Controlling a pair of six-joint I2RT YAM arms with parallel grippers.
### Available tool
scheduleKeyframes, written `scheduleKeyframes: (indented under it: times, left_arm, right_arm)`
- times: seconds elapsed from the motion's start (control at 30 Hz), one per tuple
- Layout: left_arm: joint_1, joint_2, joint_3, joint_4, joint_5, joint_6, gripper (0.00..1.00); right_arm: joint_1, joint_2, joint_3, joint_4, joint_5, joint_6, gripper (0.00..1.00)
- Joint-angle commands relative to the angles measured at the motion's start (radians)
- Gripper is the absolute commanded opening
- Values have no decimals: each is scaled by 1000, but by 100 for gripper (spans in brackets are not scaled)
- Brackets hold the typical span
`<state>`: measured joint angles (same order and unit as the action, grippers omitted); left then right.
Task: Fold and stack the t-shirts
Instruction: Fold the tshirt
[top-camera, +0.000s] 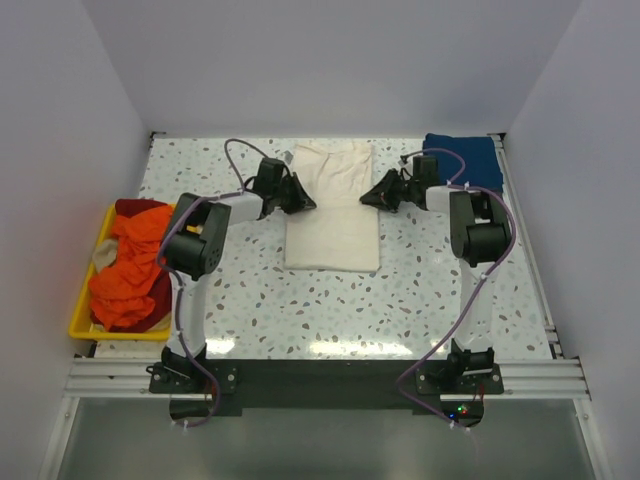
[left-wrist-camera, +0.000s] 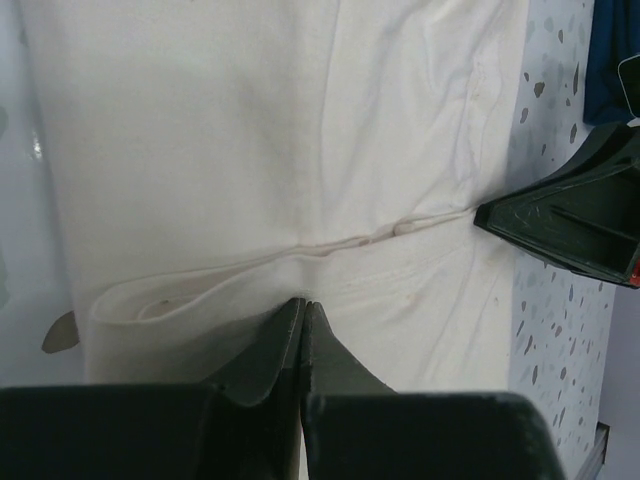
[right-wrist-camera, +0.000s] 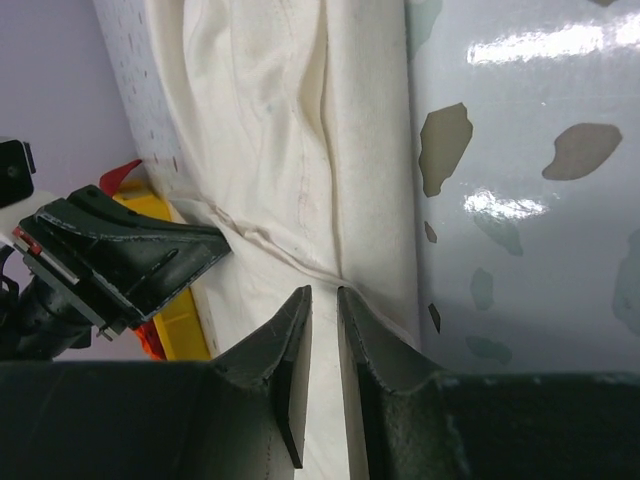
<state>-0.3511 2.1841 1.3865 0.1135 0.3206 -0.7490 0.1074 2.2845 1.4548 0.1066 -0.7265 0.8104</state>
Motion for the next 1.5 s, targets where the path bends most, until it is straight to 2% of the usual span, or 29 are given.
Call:
scheduleKeyframes:
  times: [0.0, 0.2, 0.37, 0.57, 0.7, 0.87, 1.0, 1.1, 1.33, 1.47]
  left_arm:
    - [63, -46, -21, -6, 12, -3, 5]
    - [95, -118, -30, -12, 55, 13, 14]
    - [92, -216, -107, -31, 81, -44, 20]
    - [49, -427, -375, -3, 49, -116, 20]
    - [-5, -532, -559, 25, 28, -130, 20]
    - [-15, -592, -701, 55, 17, -130, 20]
    - [-15, -621, -771, 52, 2, -112, 19]
    - [-14, -635, -785, 25, -18, -90, 19]
    - [27, -714, -793, -55, -28, -50, 21]
    - [27, -788, -774, -154, -89, -27, 31]
  right_arm:
    - [-5, 12, 22, -18, -1, -7, 22]
    - [-21, -65, 15, -31, -8, 7, 25]
    - [-20, -238, -65, -64, 41, 6, 28]
    - [0, -443, -299, -16, 38, 16, 30]
    - [61, -549, -523, 39, 45, 29, 30]
    - [114, -588, -724, 175, 39, 78, 31]
    - [106, -585, -833, 183, 39, 56, 31]
    - [89, -620, -859, 145, 55, 24, 31]
    - [66, -815, -855, -103, 211, -63, 35]
    - [64, -908, -866, -197, 281, -103, 42]
